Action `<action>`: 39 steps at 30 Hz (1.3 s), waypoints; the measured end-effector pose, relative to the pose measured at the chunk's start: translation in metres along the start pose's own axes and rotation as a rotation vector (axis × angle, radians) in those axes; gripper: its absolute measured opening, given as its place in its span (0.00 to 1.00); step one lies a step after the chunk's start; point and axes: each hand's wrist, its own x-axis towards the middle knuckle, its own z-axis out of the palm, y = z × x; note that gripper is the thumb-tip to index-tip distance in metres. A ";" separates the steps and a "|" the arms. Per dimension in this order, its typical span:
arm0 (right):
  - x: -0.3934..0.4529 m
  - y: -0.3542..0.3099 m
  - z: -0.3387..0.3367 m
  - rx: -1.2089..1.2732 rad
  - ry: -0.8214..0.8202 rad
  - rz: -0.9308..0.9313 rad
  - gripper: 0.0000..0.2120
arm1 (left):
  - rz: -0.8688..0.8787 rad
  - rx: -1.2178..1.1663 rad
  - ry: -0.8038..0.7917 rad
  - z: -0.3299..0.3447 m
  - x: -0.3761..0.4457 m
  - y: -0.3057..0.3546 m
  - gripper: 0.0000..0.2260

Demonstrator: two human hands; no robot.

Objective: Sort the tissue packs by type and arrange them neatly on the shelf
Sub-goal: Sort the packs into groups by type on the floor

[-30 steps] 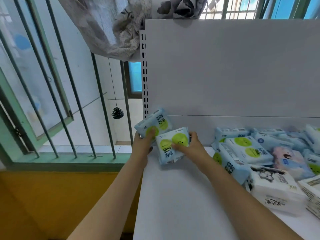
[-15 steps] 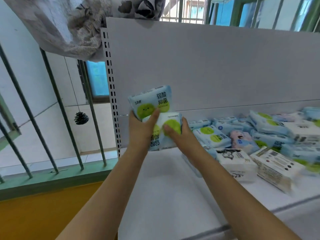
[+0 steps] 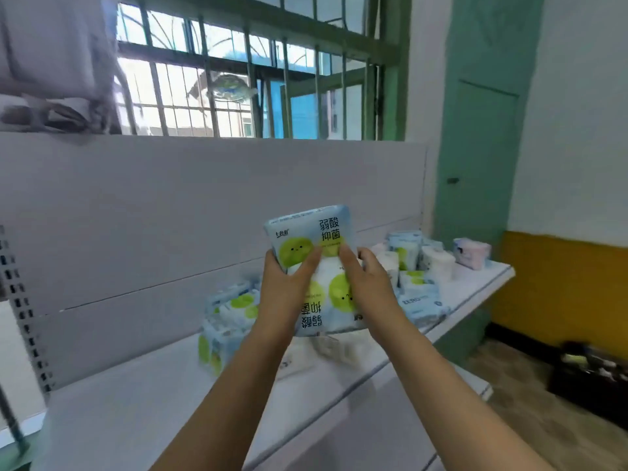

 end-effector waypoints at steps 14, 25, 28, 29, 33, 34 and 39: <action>-0.143 0.131 -0.409 -0.133 0.663 0.344 0.15 | -0.509 0.070 -0.759 0.352 -0.214 -0.167 0.09; -0.222 0.243 -0.604 -0.089 0.955 0.721 0.24 | -0.813 0.182 -1.184 0.530 -0.330 -0.316 0.09; -0.225 0.253 -0.644 -0.084 1.002 0.769 0.12 | -0.918 0.195 -1.288 0.578 -0.341 -0.343 0.11; -0.225 0.256 -0.659 -0.091 1.023 0.785 0.11 | -0.949 0.203 -1.321 0.593 -0.343 -0.352 0.12; -0.226 0.277 -0.715 -0.087 1.115 0.776 0.08 | -1.053 0.228 -1.404 0.654 -0.355 -0.384 0.14; -0.226 0.282 -0.727 -0.076 1.140 0.768 0.07 | -1.078 0.233 -1.416 0.667 -0.359 -0.392 0.14; -0.233 0.336 -0.796 -0.005 1.148 0.849 0.15 | -1.143 0.298 -1.396 0.730 -0.385 -0.442 0.15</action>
